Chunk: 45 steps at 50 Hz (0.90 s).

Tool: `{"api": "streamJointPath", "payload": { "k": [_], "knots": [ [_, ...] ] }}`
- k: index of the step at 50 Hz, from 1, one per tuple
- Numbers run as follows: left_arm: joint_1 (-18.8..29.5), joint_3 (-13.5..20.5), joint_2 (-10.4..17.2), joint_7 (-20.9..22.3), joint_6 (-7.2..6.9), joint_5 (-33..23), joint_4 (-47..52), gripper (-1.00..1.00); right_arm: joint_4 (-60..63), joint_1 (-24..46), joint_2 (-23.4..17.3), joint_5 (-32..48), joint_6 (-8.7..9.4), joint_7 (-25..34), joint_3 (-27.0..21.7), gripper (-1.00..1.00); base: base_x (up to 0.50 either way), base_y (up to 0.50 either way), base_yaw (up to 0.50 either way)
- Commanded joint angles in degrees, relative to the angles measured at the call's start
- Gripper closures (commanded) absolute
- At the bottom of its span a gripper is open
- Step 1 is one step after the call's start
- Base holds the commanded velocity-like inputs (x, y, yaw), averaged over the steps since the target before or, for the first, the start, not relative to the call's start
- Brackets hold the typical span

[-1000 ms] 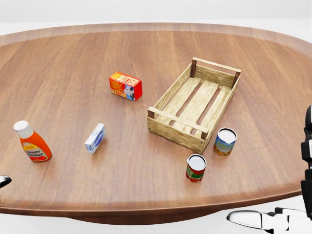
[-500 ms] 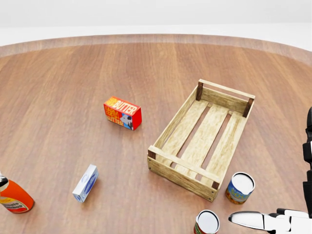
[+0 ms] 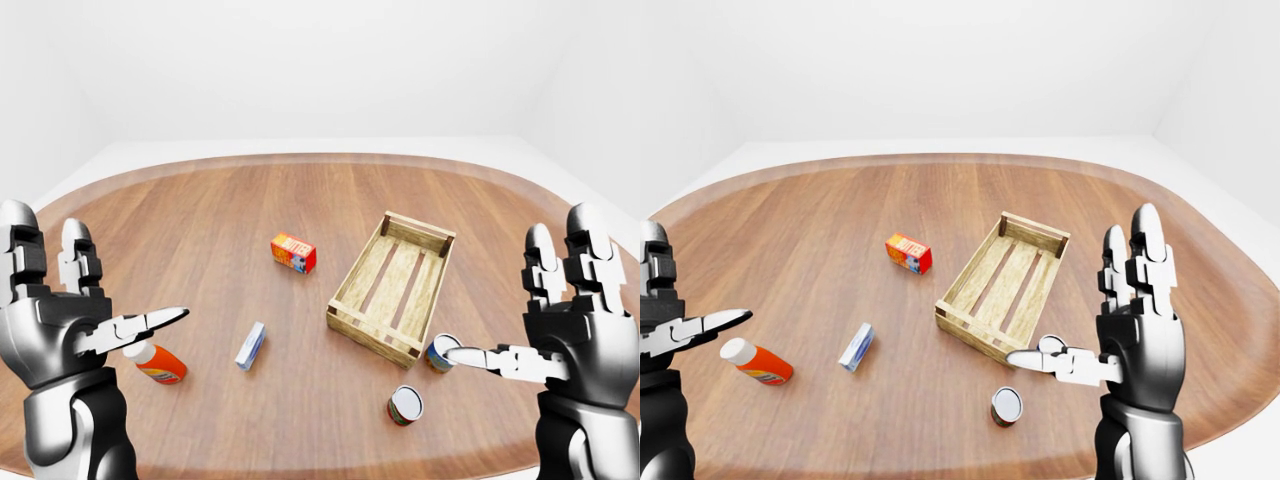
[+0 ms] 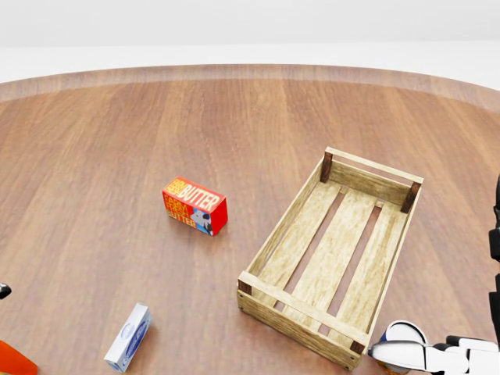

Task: Pick up the tomato sauce, and put it in the wooden tray.

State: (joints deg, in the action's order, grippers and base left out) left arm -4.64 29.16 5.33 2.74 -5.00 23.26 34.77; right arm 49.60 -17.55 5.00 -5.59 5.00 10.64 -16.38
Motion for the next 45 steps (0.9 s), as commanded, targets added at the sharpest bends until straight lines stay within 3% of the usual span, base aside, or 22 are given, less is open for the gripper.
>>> {"api": "streamJointPath", "payload": {
  "k": [1, 13, 30, 36, 45],
  "knots": [
    [-0.24, 0.14, -0.07, 0.06, 0.00, 0.06, 0.22, -0.98, 0.31, -0.11, 0.14, 0.02, 0.00, 0.21, -0.29, -1.00, 0.50, 0.00, 0.00],
    [-0.18, 0.21, -0.06, 0.07, 0.00, 0.13, 0.35, -0.98, 1.18, 0.53, 0.25, 1.88, 0.00, -2.20, -0.03, -1.00, 0.49, 0.00, 0.00],
    [-0.35, -0.57, -0.29, 0.40, 0.00, -0.10, 0.30, -0.98, 10.36, -10.09, 1.70, 10.05, 0.00, -2.36, 10.57, -1.00, 0.01, 0.00, 0.00],
    [-0.66, -0.13, -0.38, 0.67, 0.00, 0.35, 0.94, -0.98, 10.40, -16.37, -0.46, 11.51, 0.00, -4.76, 16.06, -1.00, 0.00, 0.00, 0.00],
    [-0.86, -0.44, -0.69, 0.88, 0.00, -0.03, 1.10, -0.98, 9.78, -22.26, -3.79, 11.28, 0.00, -8.07, 20.17, -1.00, 0.00, 0.00, 0.00]
  ]
}}
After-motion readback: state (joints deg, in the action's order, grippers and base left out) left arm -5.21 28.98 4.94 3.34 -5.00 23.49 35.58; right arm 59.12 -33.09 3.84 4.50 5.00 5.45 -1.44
